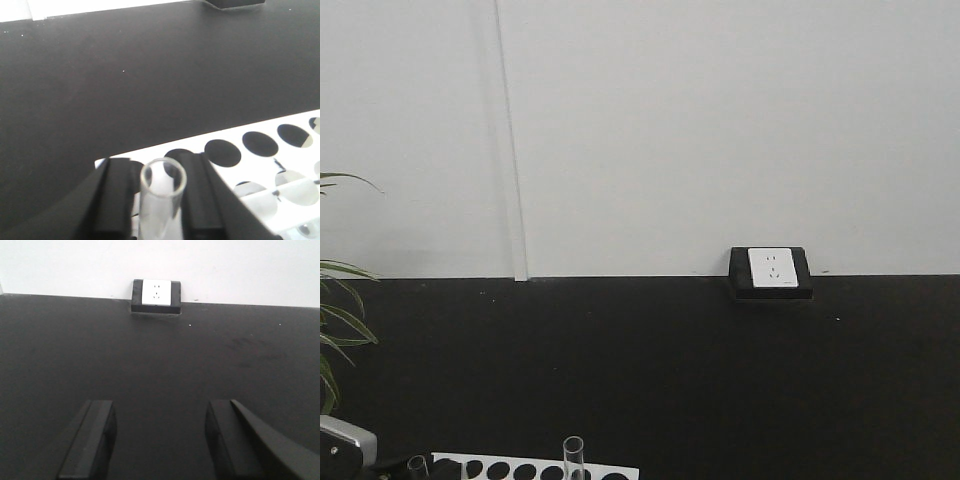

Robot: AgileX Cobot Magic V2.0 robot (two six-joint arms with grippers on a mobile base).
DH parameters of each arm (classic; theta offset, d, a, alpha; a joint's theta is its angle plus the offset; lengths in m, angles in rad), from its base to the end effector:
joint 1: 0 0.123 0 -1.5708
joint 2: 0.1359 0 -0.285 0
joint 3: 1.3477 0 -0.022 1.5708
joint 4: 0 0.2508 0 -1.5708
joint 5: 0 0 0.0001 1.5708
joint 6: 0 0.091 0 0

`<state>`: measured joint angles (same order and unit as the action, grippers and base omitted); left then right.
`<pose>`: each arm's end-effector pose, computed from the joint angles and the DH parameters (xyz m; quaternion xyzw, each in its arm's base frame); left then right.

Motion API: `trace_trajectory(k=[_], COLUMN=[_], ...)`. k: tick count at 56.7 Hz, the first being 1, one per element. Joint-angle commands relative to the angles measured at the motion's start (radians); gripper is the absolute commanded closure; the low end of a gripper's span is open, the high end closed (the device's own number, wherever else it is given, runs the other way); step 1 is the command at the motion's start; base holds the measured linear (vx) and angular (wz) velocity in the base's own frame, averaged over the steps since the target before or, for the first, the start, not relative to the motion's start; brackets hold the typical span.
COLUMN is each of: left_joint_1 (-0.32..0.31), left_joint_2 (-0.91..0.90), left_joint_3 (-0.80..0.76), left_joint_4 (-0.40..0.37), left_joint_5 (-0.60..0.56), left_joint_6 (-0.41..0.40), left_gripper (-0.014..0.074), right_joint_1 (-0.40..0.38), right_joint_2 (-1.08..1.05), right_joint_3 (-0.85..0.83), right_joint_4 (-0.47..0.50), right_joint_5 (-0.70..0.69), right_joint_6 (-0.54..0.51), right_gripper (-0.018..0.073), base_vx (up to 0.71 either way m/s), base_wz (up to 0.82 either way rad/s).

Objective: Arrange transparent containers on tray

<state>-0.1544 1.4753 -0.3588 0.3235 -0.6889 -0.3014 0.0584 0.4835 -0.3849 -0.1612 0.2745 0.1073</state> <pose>0.2371 -0.0555 0.1722 0.1010 0.8156 -0.1402 0.5522 0.1063 0.0022 0.2822 -0.0294 0.7990 -0.0143 0.6005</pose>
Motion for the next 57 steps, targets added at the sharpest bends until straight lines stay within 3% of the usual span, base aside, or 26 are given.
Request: trace_trajectory(k=[1, 12, 28, 57], left_joint_1=[-0.006, -0.006, -0.006, -0.006], left_joint_2=[-0.023, -0.026, -0.107, -0.409], left_joint_3=[-0.025, -0.027, -0.050, -0.290], left_joint_4=[-0.009, -0.010, -0.010, -0.010], left_joint_5=[-0.086, -0.090, -0.063, 0.354], left_joint_6=[-0.010, -0.010, -0.013, -0.013], left_gripper=[0.0359, 0.0447, 0.0451, 0.0451], right_joint_1=[0.000, 0.000, 0.000, 0.000], right_joint_2=[0.010, 0.010, 0.010, 0.010], right_joint_3=[-0.033, -0.033, -0.033, -0.033], right_joint_4=[-0.004, -0.004, -0.004, -0.006], right_joint_5=[-0.110, -0.122, -0.122, -0.122], right_joint_6=[-0.007, -0.007, -0.007, -0.007], right_gripper=[0.0089, 0.0089, 0.0089, 0.0089], base_vx=[0.00, 0.00, 0.00, 0.00], base_wz=[0.00, 0.00, 0.00, 0.00])
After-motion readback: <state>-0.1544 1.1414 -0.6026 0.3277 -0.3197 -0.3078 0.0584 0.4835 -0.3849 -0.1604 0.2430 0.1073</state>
